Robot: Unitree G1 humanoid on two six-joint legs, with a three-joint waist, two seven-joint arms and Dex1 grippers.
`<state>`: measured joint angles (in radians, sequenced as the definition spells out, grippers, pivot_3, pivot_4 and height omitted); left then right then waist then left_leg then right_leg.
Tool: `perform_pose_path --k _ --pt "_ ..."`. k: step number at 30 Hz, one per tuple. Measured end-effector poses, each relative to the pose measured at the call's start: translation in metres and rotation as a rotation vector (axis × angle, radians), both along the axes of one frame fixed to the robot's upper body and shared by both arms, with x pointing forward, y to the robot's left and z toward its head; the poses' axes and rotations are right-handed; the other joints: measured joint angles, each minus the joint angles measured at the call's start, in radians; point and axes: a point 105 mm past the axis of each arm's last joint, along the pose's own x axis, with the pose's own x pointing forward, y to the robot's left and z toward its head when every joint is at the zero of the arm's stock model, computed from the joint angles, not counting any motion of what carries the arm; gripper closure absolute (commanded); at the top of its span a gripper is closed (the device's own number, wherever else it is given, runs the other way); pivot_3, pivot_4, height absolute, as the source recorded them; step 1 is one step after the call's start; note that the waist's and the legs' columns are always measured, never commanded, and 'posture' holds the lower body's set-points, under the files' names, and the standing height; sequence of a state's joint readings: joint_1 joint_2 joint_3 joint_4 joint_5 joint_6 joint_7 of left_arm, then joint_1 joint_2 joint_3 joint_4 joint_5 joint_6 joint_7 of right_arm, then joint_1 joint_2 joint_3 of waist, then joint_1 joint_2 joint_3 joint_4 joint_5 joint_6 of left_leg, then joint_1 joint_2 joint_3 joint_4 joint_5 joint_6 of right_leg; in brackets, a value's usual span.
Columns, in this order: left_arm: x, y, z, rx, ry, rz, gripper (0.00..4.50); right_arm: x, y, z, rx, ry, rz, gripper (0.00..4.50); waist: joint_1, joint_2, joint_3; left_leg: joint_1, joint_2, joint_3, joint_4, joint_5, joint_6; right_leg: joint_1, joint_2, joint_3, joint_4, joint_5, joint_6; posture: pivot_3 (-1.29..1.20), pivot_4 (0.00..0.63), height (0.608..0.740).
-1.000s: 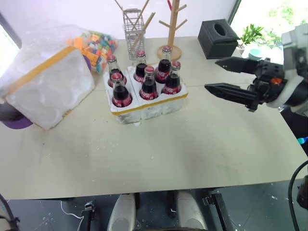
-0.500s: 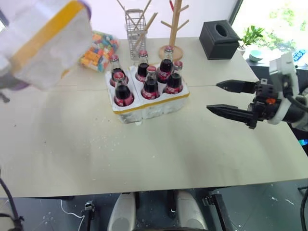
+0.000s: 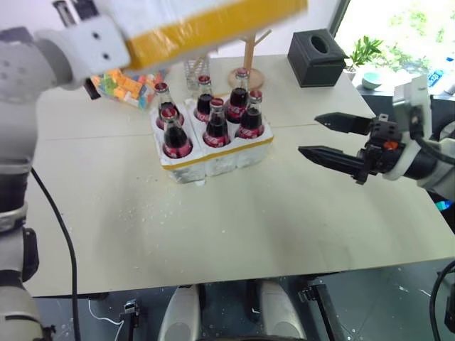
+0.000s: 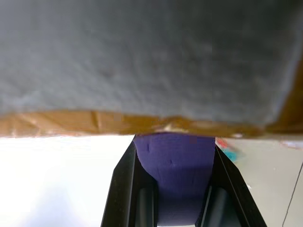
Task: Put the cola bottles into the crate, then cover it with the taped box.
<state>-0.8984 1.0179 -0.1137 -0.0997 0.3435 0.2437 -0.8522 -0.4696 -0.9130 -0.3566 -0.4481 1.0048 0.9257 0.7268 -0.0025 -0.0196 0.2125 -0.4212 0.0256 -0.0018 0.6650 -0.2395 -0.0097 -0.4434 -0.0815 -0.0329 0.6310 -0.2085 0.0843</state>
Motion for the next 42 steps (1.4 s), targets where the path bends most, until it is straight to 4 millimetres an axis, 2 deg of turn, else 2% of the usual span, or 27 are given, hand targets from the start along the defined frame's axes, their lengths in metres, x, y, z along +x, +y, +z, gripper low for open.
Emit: perform_pose_path --k 2,4,7,11,19,20,24,27,29,33,37,42 --pt "0.001 -0.004 -0.019 0.09 0.016 0.007 4.2 0.001 0.0 0.001 0.01 -0.004 -0.011 0.0 0.001 0.0 0.0 0.0 0.0 0.0 0.0 0.0 0.0 0.0 0.0 0.0 0.0 0.0 0.0 0.0 0.15 0.74" --pt "0.002 -0.003 -0.029 0.154 0.024 0.025 4.2 0.002 0.0 0.001 0.018 -0.004 -0.017 0.0 0.005 0.0 0.0 -0.001 0.0 0.0 0.0 0.0 0.0 0.0 0.0 0.0 0.0 0.0 0.0 0.0 0.15 0.74" --pt "-0.001 0.001 -0.03 0.264 -0.022 0.059 4.2 0.002 0.0 0.002 0.028 -0.005 -0.018 0.0 0.011 0.0 0.0 -0.001 0.0 0.0 0.0 0.0 0.0 0.0 0.0 0.0 -0.001 0.0 0.0 0.0 0.15 0.74" --pt "-0.003 -0.01 -0.043 0.283 -0.036 0.022 4.2 0.002 0.0 0.003 0.039 -0.005 -0.023 0.0 0.017 0.0 0.0 -0.001 0.0 0.0 0.001 0.0 0.0 0.001 0.0 0.0 -0.001 0.0 0.0 0.0 0.15 0.74" --pt "-0.01 -0.021 -0.069 0.291 0.015 -0.007 0.15 0.003 -0.001 0.003 0.043 -0.003 -0.039 0.0 0.015 0.0 0.0 -0.001 0.0 0.0 0.001 0.0 0.0 0.001 0.0 0.0 -0.001 0.0 0.0 0.0 0.15 0.74" --pt "-0.01 -0.02 -0.072 0.291 0.03 -0.004 0.04 0.003 -0.001 0.003 0.043 -0.003 -0.04 0.0 0.015 0.0 0.0 -0.001 0.0 0.0 0.001 0.0 0.0 0.001 0.0 0.0 -0.001 0.0 0.0 0.0 0.15 0.74" --pt "-0.02 -0.013 -0.087 0.273 0.084 0.018 0.04 0.004 -0.003 0.001 0.046 0.006 -0.045 0.0 0.015 0.0 0.0 -0.001 0.0 0.0 0.001 0.0 0.0 0.001 0.0 0.001 -0.001 0.0 -0.001 0.0 0.15 0.74" --pt "-0.032 0.003 -0.097 0.246 0.14 0.078 0.04 0.007 -0.007 -0.003 0.056 0.027 -0.06 0.0 0.014 0.0 0.0 0.0 0.0 0.0 0.001 0.0 0.0 0.001 0.0 0.001 -0.001 0.0 -0.001 0.0 0.15 0.74" --pt "-0.039 0.011 -0.096 0.226 0.153 0.112 0.04 0.008 -0.007 -0.004 0.061 0.027 -0.061 0.0 0.014 0.0 0.0 0.0 0.0 0.0 0.001 0.0 0.0 0.001 0.0 0.001 -0.001 0.0 -0.001 0.0 0.15 0.74" --pt "-0.05 0.012 -0.081 0.135 0.133 0.125 0.04 0.01 -0.004 -0.006 0.066 0.034 -0.049 0.0 0.015 0.0 0.0 0.0 0.0 0.0 0.001 0.0 0.0 0.001 0.0 0.001 -0.001 0.0 -0.001 0.0 0.15 0.74" --pt "-0.063 0.026 -0.087 -0.044 0.227 0.145 0.04 0.012 -0.003 -0.006 0.06 0.027 -0.041 0.0 0.012 0.0 0.0 0.001 0.001 0.0 0.001 0.0 0.0 0.001 0.001 0.001 -0.001 0.0 -0.001 0.0 0.15 0.74" --pt "-0.088 0.049 -0.088 -0.607 0.469 0.045 0.04 0.012 -0.008 -0.009 0.033 0.031 -0.03 0.0 0.012 0.0 0.0 0.001 0.002 0.0 0.001 0.0 0.0 0.001 0.002 0.0 -0.001 0.0 -0.001 0.0 0.15 0.74"
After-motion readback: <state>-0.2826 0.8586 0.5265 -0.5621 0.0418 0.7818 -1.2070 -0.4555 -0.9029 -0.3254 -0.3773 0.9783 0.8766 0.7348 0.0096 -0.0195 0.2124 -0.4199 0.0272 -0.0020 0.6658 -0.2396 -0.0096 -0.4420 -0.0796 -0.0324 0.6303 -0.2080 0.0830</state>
